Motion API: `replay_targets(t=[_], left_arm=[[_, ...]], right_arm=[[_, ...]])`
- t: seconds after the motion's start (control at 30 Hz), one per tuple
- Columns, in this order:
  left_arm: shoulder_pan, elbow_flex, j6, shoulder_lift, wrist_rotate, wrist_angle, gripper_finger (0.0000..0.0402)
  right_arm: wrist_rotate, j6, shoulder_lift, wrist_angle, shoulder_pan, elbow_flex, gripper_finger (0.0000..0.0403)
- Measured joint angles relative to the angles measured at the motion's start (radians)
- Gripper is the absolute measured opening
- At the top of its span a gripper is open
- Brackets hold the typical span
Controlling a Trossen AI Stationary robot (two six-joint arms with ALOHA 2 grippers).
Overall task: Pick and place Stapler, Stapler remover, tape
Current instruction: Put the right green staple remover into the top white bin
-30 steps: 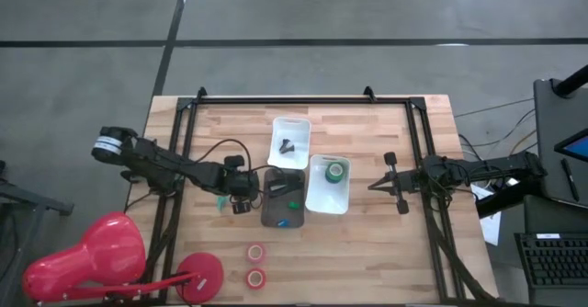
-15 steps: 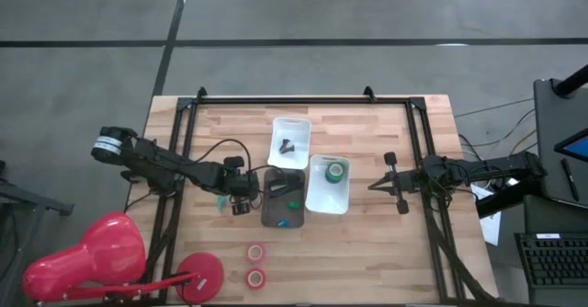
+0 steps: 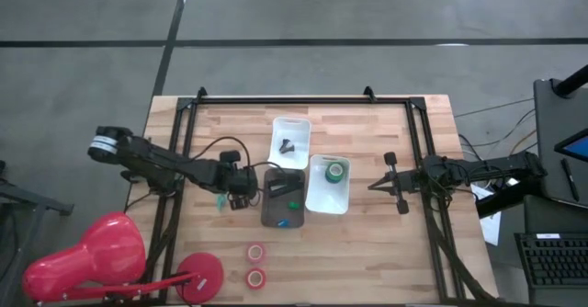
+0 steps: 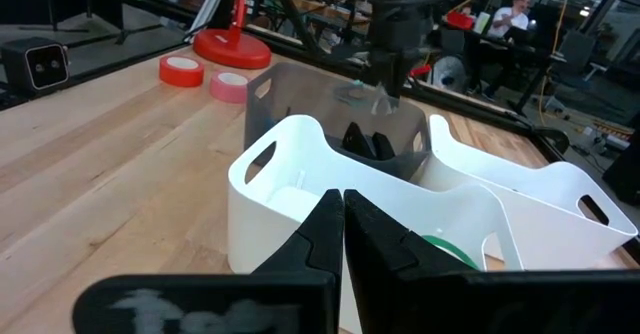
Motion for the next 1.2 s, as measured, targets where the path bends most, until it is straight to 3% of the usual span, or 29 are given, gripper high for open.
replay_targets(t=[0.17, 0.3, 0.43, 0.73, 1.0, 1.2], left_arm=[[0.000, 0.026, 0.008, -0.029, -0.135, -0.032, 0.0001], [0.000, 0.054, 0.042, -0.044, -0.310, -0.021, 0.0001], [0.006, 0.069, 0.109, -0.047, -0.454, 0.111, 0.0001], [0.085, 0.059, 0.411, -0.045, -0.376, 0.591, 0.0001], [0.208, 0.058, 0.396, -0.026, -0.184, 0.761, 0.0002], [0.262, 0.058, 0.342, 0.051, -0.118, 0.856, 0.0005]], right_arm=[[0.000, -0.001, 0.000, 0.000, 0.000, 0.000, 0.0009], [0.000, 0.000, 0.000, 0.000, 0.000, 0.000, 0.0009], [0.000, 0.001, 0.000, 0.000, 0.000, 0.000, 0.0009], [0.000, 0.001, 0.000, 0.000, 0.000, 0.000, 0.0009], [0.000, 0.001, 0.000, 0.000, 0.000, 0.000, 0.0009], [0.000, 0.001, -0.001, -0.001, 0.000, 0.000, 0.0009]])
